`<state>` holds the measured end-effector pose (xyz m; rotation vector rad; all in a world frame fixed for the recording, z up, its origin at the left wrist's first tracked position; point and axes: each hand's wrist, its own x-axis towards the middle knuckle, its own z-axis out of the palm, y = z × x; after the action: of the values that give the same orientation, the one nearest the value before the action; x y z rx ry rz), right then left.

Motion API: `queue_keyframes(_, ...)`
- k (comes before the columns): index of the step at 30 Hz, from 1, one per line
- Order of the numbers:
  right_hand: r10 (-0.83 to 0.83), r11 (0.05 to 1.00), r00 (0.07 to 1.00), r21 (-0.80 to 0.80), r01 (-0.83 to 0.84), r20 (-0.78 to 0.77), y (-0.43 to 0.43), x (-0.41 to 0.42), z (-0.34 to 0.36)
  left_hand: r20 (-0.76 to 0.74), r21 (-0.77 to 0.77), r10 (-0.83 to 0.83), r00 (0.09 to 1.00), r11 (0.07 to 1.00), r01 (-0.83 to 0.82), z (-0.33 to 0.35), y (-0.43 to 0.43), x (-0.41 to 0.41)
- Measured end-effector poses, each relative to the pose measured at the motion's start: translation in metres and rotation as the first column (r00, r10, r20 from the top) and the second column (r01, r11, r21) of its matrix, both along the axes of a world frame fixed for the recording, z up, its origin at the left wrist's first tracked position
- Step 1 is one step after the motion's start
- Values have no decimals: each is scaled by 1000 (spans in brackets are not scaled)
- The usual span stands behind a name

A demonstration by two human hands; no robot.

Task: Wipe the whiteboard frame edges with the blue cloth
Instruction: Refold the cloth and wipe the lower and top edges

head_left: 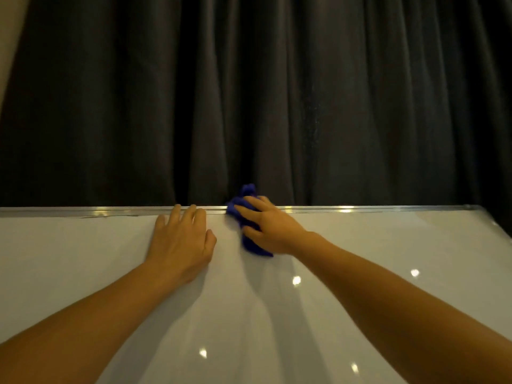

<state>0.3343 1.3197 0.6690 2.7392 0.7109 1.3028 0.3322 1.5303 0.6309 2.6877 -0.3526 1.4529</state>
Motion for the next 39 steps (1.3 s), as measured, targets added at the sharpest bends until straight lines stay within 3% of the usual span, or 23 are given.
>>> queue_keyframes(3,-218,972,965,56,228,-144,-54,-14,21,6,96,-15,1000,995,14,-2,11,7)
queue_keyframes(5,-273,954,946,82,290,-174,-59,-17,36,40,160,-18,999,987,11,-3,18,8)
queue_keyframes(9,-161,963,962,176,202,-221,-31,-15,71,59,204,-50,997,978,37,0,35,6)
queue_keyframes(13,38,857,995,515,15,-93,8,-3,78,31,74,-57,998,996,54,1,64,15)
queue_keyframes(19,-76,911,997,406,74,-10,68,41,5,95,87,-44,994,996,36,7,79,11)
queue_keyframes(23,-74,994,993,92,65,97,80,50,-10,55,22,64,996,998,-66,7,62,12)
queue_keyframes(25,-149,989,979,41,145,141,49,50,-4,46,-12,99,994,995,-99,5,55,14)
queue_keyframes(27,-301,933,953,216,287,33,-2,41,6,40,-8,115,993,993,-115,4,50,15)
queue_keyframes(29,-427,798,885,382,465,-185,-40,33,17,29,-17,144,989,989,-144,2,43,16)
queue_keyframes(31,-503,801,838,251,543,-210,-33,37,22,-6,-58,166,986,984,-166,6,27,16)
queue_keyframes(32,-461,864,873,147,482,-159,-15,43,24,-28,-77,165,986,983,-167,7,15,16)
queue_keyframes(34,-192,971,975,123,205,-111,33,47,18,-62,-61,175,983,982,-179,7,-14,18)
queue_keyframes(36,16,980,997,200,0,-77,67,45,13,-92,-4,244,965,969,-245,6,-41,23)
queue_keyframes(39,78,977,997,201,-72,-25,68,39,8,-104,6,323,941,946,-324,4,-61,28)
